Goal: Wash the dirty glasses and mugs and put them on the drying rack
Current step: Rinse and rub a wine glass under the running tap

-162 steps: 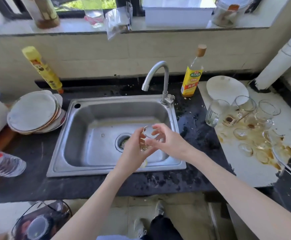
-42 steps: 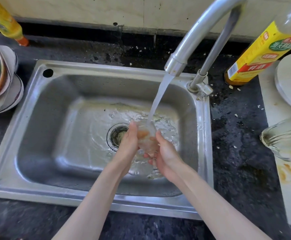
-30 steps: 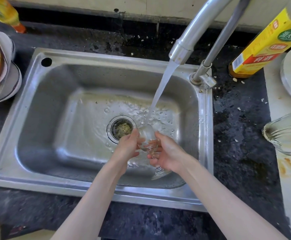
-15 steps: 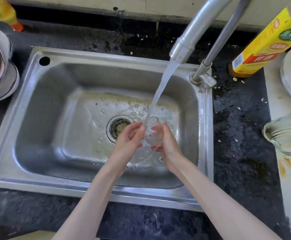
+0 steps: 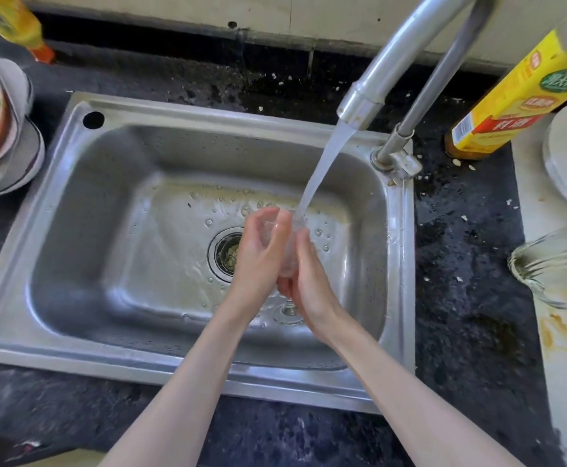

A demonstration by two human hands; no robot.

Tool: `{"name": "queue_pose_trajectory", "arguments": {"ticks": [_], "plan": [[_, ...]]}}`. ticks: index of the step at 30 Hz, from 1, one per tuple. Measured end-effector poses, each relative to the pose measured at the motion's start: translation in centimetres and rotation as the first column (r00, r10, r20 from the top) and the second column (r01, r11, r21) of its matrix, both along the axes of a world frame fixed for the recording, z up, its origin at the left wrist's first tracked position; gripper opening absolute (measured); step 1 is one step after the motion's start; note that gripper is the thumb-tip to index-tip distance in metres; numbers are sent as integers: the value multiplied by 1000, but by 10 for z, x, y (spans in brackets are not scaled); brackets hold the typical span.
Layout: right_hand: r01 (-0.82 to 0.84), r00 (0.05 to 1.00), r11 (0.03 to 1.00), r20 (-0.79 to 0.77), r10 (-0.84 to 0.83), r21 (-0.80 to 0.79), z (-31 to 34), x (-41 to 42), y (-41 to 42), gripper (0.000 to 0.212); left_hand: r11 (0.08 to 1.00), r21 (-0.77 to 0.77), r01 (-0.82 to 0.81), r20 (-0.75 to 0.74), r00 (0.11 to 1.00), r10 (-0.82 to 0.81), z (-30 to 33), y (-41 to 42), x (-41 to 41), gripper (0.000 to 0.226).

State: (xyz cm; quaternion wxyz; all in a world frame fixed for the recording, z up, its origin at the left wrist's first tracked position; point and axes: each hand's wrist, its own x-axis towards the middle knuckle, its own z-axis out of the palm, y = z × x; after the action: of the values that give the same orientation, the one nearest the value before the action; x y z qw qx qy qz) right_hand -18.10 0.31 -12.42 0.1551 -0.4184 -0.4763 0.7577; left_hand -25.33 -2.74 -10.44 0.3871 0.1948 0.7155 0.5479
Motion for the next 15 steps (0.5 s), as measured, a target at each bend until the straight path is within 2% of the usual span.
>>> {"name": "queue_pose_trajectory", "arguments": {"ticks": [2, 4, 6, 8, 9, 11, 12, 15], "plan": [[14, 998, 1000, 54, -13, -17, 4, 2, 6, 68, 999, 4, 49, 7, 999, -49, -2, 0, 0, 42], [-19, 994, 987, 101, 35, -157, 3, 6, 15, 77, 985, 1, 173, 34, 984, -172, 1, -3, -5, 39], [-43, 991, 963, 114, 75, -267, 4, 8, 19, 76, 976, 10, 218, 42, 975, -218, -1, -5, -7, 38], [-83, 984, 980, 138, 109, -183, 2, 10, 17, 73, 995, 2, 102, -20, 995, -102, -4, -3, -4, 33], [-118, 980, 990, 154, 128, -73, -1, 10, 15, 69, 1000, -21, 7, -47, 999, -8, -6, -1, 0, 33], [-183, 972, 969, 176, 154, 167, -7, 5, 7, 57, 982, -86, -170, -9, 985, 170, -9, 4, 5, 42], [-198, 972, 954, 173, 161, 225, -11, 3, 2, 50, 970, -122, -208, 16, 977, 211, -10, 6, 5, 45], [-186, 974, 968, 158, 160, 165, -13, 6, 1, 52, 984, -114, -136, 58, 988, 143, -8, 7, 2, 49]]}}
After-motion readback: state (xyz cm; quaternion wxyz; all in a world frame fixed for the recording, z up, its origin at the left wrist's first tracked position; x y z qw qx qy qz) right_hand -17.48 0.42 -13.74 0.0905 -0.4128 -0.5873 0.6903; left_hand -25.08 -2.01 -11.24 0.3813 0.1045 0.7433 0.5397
